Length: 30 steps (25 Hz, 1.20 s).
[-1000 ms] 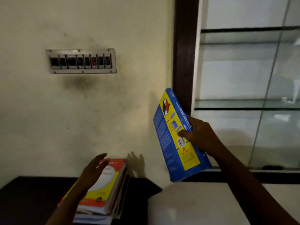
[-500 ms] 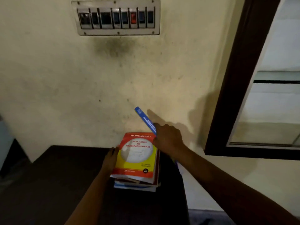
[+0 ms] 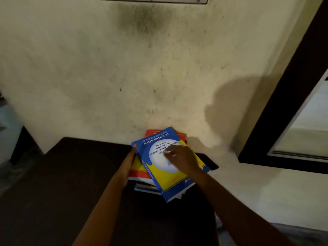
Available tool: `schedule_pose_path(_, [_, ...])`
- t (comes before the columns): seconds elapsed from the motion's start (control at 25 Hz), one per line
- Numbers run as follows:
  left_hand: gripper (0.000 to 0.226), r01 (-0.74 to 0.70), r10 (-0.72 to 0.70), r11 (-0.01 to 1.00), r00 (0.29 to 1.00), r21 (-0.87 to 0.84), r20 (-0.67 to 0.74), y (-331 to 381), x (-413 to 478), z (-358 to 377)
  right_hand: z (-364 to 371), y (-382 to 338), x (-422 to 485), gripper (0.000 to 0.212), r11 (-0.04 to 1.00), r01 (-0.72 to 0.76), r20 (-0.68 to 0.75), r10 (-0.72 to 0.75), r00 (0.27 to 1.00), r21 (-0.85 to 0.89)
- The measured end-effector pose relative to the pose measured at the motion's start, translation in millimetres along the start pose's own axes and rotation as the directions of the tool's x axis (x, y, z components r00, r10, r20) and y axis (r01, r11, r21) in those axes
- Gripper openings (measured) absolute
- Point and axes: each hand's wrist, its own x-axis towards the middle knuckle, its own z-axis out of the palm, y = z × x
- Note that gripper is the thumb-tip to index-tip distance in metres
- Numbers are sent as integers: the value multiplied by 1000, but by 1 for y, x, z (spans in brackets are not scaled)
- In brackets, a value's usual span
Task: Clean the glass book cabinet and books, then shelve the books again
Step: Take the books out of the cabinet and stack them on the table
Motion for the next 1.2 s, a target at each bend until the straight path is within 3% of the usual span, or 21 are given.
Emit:
schedule_pose_path(0.08, [36, -9, 10, 999, 1000, 49, -4, -3, -1, -2, -17, 48, 6, 51, 986, -132, -3, 133, 991, 97])
schedule_pose_path(0.16, [35, -15, 15, 997, 1000, 70, -6, -8, -3, -1, -23, 79, 3, 70, 953, -246, 218, 206, 954, 177])
schedule_pose_path(0.24, [39, -15, 15, 998, 1000, 69, -5, -14, -3, -1, -20, 95, 1, 72, 856, -373, 368, 238, 899, 359])
schedule_pose_path(0.28, [39, -23, 24, 998, 1000, 59, -6, -16, -1, -1, -21, 94, -1, 61, 806, -386, 352, 237, 906, 449])
schedule_pose_path(0.36, [37, -24, 24, 998, 1000, 52, -16, -17, 1, 1, -18, 89, -5, 33, 768, -306, 156, 264, 952, 563])
schedule_pose_path(0.44, [44, -9, 9, 1000, 1000, -2, 8, -17, 3, 1, -3, 80, -8, 17, 724, -281, 19, 348, 937, 630])
schedule_pose_path(0.56, [50, -15, 18, 996, 999, -84, 36, -19, -2, 1, 30, 50, -8, 28, 643, -379, 33, 482, 875, 666])
schedule_pose_path(0.68, [41, -35, 35, 999, 999, 12, -36, -18, -11, 5, 47, 29, -4, 42, 719, -488, 57, 534, 844, 495])
schedule_pose_path(0.76, [37, -90, 104, 983, 991, 158, -85, -15, -21, 7, 43, 29, -9, 50, 800, -448, 13, 483, 875, 400])
schedule_pose_path(0.84, [35, -211, 253, 899, 965, 384, -62, -14, -41, 11, 32, 43, -25, 48, 851, -348, 9, 375, 927, 394])
schedule_pose_path(0.96, [44, -385, 494, 657, 869, 648, 15, -25, -90, 32, -4, 76, -74, 39, 829, -248, -16, 295, 955, 502])
schedule_pose_path(1.04, [43, -504, 548, 598, 825, 623, 142, -39, -113, 57, -35, 104, -109, 25, 816, -183, -72, 265, 962, 549])
schedule_pose_path(1.2, [29, -611, 472, 518, 788, 599, 396, -67, -117, 155, -107, 180, -167, 16, 857, -193, -83, 263, 961, 478])
